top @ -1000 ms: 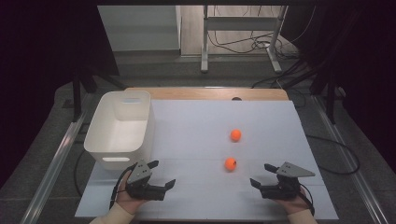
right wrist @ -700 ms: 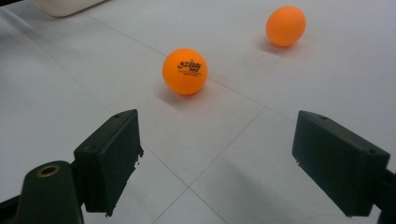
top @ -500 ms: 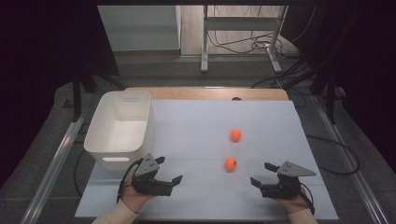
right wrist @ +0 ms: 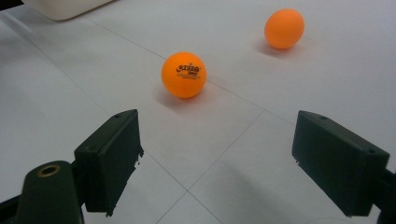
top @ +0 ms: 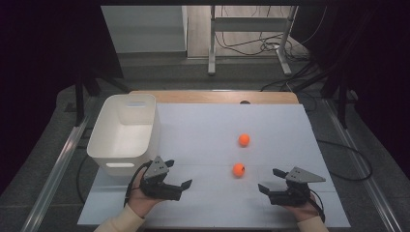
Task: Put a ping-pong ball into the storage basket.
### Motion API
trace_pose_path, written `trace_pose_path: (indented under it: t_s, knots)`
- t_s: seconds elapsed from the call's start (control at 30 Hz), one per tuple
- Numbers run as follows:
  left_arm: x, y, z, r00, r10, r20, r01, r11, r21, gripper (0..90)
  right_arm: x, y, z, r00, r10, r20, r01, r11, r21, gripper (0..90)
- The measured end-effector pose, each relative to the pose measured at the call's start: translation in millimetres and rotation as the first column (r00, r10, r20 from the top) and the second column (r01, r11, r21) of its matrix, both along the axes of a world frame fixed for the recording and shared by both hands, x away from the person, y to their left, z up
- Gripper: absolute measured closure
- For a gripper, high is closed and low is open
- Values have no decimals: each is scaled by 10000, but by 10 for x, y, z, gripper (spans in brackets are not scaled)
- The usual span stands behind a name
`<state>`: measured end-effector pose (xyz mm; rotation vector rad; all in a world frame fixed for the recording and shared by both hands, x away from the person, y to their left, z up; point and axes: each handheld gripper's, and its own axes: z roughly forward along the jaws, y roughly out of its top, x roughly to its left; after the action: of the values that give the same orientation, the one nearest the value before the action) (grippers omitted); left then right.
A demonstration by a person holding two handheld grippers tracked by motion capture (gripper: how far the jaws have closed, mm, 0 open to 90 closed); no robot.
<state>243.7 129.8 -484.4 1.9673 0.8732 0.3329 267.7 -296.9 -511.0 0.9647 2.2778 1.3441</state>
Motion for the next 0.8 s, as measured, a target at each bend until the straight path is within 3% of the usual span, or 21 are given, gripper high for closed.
trace_pose_path:
  t_s: [0.8]
  knots:
    - [190,-238,76,9983,-560,-152,562,9983,166,80,30,17,2,9999,-11,135,13,9999,-111,167]
